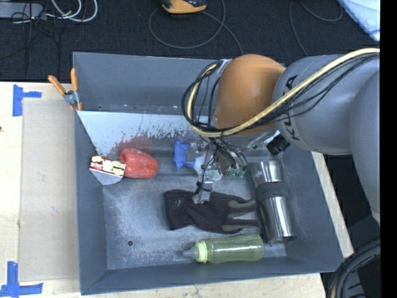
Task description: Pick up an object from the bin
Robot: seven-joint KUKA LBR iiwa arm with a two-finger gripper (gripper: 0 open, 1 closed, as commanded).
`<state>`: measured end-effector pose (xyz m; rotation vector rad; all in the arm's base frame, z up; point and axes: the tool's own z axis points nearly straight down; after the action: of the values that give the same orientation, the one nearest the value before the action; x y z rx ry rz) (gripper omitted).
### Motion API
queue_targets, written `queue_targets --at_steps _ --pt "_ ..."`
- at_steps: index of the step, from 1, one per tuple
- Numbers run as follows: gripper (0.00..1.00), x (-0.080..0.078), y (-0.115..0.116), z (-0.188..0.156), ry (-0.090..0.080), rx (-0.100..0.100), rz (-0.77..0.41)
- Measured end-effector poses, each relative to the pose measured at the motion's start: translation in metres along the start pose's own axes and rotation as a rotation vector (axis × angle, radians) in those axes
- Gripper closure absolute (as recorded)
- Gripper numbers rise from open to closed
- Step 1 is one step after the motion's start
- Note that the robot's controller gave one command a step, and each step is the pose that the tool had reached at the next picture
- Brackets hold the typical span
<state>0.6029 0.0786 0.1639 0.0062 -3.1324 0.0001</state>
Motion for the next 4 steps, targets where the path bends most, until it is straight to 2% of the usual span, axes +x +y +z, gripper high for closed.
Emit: queue_targets --at_steps 1,2,3,4 --pt "0.0 -0.002 0.0 -0.005 -0.008 -0.001 0.002" --pt "0.0 0.027 -0.025 0.062 -0.005 0.0 -0.078" --pt "0.0 0.047 -0.039 0.096 -0.007 -0.001 -0.132" --pt "0.0 0.039 -0.041 0.095 -0.004 -0.001 0.025"
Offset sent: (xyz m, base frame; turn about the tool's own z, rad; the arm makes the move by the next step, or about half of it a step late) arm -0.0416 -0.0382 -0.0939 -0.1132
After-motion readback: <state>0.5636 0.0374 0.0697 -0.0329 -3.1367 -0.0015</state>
